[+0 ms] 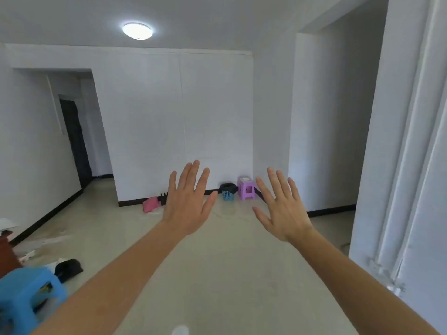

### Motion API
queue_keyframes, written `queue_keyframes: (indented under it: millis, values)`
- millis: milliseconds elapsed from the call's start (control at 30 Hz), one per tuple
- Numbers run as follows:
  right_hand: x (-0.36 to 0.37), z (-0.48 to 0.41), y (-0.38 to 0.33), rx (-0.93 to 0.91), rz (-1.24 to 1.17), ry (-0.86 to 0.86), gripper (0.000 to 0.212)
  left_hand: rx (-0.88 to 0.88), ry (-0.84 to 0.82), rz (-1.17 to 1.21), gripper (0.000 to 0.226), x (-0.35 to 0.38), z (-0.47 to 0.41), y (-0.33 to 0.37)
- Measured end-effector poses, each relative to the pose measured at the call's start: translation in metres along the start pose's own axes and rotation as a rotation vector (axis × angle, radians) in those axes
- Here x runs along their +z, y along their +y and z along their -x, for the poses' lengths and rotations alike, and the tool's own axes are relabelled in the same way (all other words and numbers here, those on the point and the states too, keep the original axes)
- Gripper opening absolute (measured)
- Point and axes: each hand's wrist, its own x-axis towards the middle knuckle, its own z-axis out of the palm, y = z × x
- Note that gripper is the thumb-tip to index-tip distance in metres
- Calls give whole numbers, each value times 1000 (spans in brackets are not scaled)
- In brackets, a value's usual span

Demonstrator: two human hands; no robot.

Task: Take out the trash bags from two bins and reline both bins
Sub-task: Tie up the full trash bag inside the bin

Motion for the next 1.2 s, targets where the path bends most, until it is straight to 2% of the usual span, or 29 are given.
queue_keyframes:
  millis: [100,233,400,600,800,1000,1200]
  values:
    - [45,-45,44,30,-7,-61,80,19,-121,-24,66,44,-52,5]
    - [115,-105,83,72,-9,-105,84,40,-135,-46,63,108,-98,-3]
    - [217,-173,87,42,-49,-159,83,38,-175,-58,64,202,-136,-49]
    - [351,-269,72,-50,-13,-205,82,-57,-218,-60,65,343,-190,-133]
    - [464,-389,75,-58,20,-246,82,-78,-260,-19,65,464,-286,-203]
    - [562,-491,111,-46,10,-220,81,-36,-273,23,65,584,-390,-231]
    - [713,-576,156,27,-27,-226,82,-9,-310,23,64,748,-475,-240]
